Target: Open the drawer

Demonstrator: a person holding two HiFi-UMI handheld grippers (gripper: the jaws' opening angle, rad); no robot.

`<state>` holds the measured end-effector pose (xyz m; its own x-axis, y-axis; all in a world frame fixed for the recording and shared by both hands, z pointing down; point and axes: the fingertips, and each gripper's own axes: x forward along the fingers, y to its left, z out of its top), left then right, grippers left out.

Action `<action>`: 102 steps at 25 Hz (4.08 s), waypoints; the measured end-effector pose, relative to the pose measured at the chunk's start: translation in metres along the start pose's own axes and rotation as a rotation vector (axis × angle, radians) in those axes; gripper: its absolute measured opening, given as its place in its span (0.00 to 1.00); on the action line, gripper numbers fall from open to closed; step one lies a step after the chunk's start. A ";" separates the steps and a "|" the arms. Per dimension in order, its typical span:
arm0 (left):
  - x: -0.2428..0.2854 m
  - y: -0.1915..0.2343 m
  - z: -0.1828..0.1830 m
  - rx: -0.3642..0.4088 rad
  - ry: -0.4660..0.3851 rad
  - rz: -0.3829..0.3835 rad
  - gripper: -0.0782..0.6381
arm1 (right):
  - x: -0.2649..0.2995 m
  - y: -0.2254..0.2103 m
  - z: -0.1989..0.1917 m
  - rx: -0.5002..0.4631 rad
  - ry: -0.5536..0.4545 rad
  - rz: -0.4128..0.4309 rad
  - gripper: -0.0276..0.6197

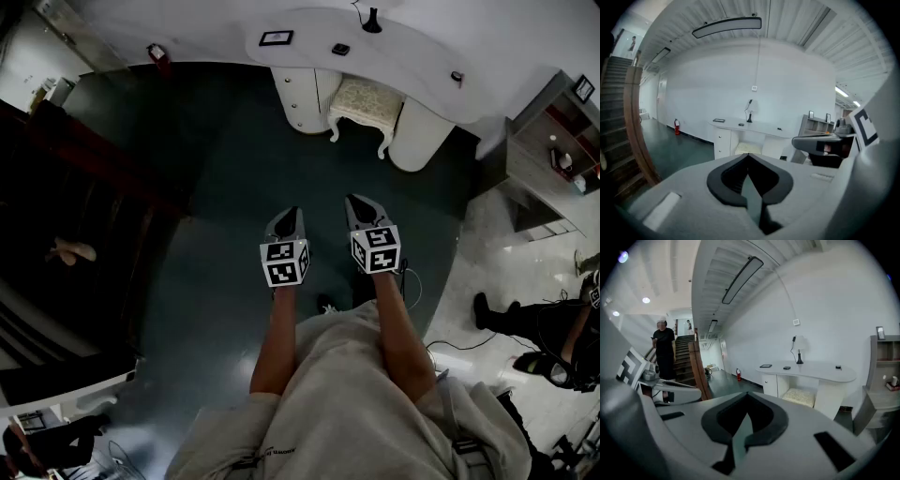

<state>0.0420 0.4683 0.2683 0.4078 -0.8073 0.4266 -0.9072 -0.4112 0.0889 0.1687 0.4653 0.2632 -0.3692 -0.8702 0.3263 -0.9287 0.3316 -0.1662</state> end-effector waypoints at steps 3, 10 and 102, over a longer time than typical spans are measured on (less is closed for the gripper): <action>0.008 0.005 0.002 -0.037 -0.023 0.024 0.12 | 0.008 -0.008 0.003 -0.009 -0.006 0.008 0.07; 0.040 0.024 0.008 -0.076 -0.013 0.070 0.12 | 0.050 -0.022 0.005 -0.024 0.044 0.087 0.06; 0.438 0.285 0.158 -0.110 0.117 0.028 0.12 | 0.507 -0.166 0.118 0.400 0.141 -0.016 0.06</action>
<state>-0.0213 -0.0697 0.3384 0.3728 -0.7604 0.5318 -0.9266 -0.3352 0.1704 0.1393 -0.0741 0.3466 -0.3824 -0.8064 0.4511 -0.8570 0.1270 -0.4994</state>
